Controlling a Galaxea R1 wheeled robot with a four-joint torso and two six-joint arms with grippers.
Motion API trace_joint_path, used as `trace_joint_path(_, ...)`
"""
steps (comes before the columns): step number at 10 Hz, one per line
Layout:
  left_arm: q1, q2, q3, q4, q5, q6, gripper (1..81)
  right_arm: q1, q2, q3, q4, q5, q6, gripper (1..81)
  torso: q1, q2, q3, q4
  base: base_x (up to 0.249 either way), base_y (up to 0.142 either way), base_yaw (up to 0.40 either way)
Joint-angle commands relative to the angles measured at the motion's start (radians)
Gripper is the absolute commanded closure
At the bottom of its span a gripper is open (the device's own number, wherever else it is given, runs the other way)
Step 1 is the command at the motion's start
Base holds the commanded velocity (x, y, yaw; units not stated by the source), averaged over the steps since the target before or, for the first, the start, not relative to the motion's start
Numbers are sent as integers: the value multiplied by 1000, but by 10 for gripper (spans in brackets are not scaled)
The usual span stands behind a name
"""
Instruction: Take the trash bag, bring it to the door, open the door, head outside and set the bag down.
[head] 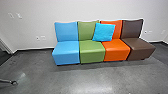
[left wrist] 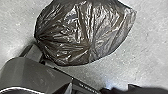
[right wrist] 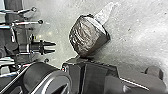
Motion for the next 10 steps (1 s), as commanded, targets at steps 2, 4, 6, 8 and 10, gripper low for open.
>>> trace_joint_path(2, -84, -9, -4, -16, 74, 8, 10, 91, 5, -33, 30, -77, 4, 10, 86, -134, -125, 0, 0, 0, 0)
trace_joint_path(4, -84, -12, -4, -16, 72, 8, 10, 129, 13, -53, 34, -109, 4, 10, 129, -201, -95, 0, 0, 0, 0)
trace_joint_path(6, -84, -9, -11, -19, 69, 7, 10, 187, -1, -34, 34, -114, 30, 10, 164, -258, -120, 0, 0, 0, 0)
trace_joint_path(8, -84, 2, -33, -20, 63, 7, 10, 212, 7, -34, 34, -113, 46, 10, 206, -324, -129, 0, 0, 0, 0)
trace_joint_path(10, -99, 17, -54, -17, 57, 10, 10, 207, 5, -29, 31, -113, 49, 10, 251, -396, -129, 0, 0, 0, 0)
